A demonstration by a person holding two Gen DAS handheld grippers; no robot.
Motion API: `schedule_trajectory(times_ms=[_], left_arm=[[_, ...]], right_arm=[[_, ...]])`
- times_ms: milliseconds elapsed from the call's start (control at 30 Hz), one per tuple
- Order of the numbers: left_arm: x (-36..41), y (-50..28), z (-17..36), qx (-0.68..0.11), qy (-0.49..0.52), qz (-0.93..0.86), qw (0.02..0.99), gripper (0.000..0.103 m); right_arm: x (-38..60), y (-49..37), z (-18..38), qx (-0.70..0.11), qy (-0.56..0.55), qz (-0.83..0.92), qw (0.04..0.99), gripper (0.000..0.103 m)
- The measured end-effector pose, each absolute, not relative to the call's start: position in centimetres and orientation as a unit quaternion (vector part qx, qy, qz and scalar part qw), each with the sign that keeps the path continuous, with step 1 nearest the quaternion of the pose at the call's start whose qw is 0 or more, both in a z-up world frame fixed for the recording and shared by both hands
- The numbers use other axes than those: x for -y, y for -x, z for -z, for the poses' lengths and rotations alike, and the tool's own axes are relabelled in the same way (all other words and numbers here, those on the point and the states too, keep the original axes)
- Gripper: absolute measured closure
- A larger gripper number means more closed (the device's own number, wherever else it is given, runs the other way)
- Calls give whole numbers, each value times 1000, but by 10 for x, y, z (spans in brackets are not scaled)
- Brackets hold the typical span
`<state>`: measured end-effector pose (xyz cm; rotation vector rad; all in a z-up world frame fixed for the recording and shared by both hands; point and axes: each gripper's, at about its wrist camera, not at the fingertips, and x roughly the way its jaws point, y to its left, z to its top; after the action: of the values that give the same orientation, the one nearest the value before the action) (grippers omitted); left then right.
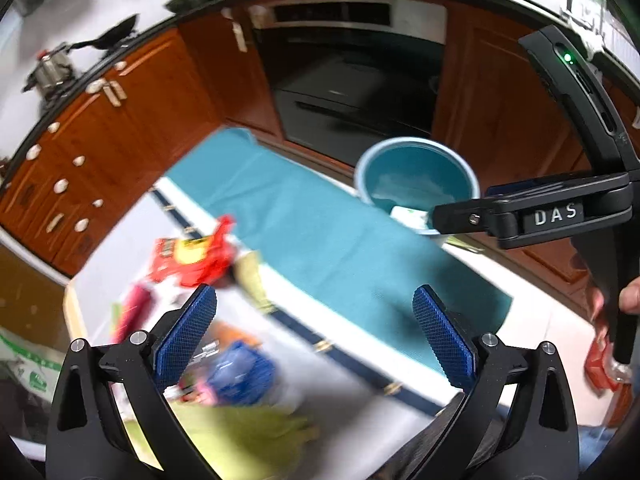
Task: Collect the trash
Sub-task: 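Grasp the pink snack bag with the left tool while the right tool grasps the red wrapper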
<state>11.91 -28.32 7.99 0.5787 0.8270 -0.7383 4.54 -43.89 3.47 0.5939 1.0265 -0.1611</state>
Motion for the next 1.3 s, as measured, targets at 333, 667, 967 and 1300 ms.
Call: schedule_trajectory(times_ms=[333, 667, 967, 1300], left_arm=[[170, -172, -93, -389, -246, 256, 850, 4], [137, -210, -69, -427, -219, 234, 845, 4], [136, -228, -66, -418, -209, 249, 848, 16], [146, -250, -46, -443, -219, 258, 830, 65]], right_arm=[[366, -92, -53, -499, -234, 29, 834, 11], [336, -127, -47, -517, -221, 10, 827, 11], [340, -156, -34, -531, -231, 15, 815, 11], [338, -220, -9, -536, -258, 2, 804, 11]])
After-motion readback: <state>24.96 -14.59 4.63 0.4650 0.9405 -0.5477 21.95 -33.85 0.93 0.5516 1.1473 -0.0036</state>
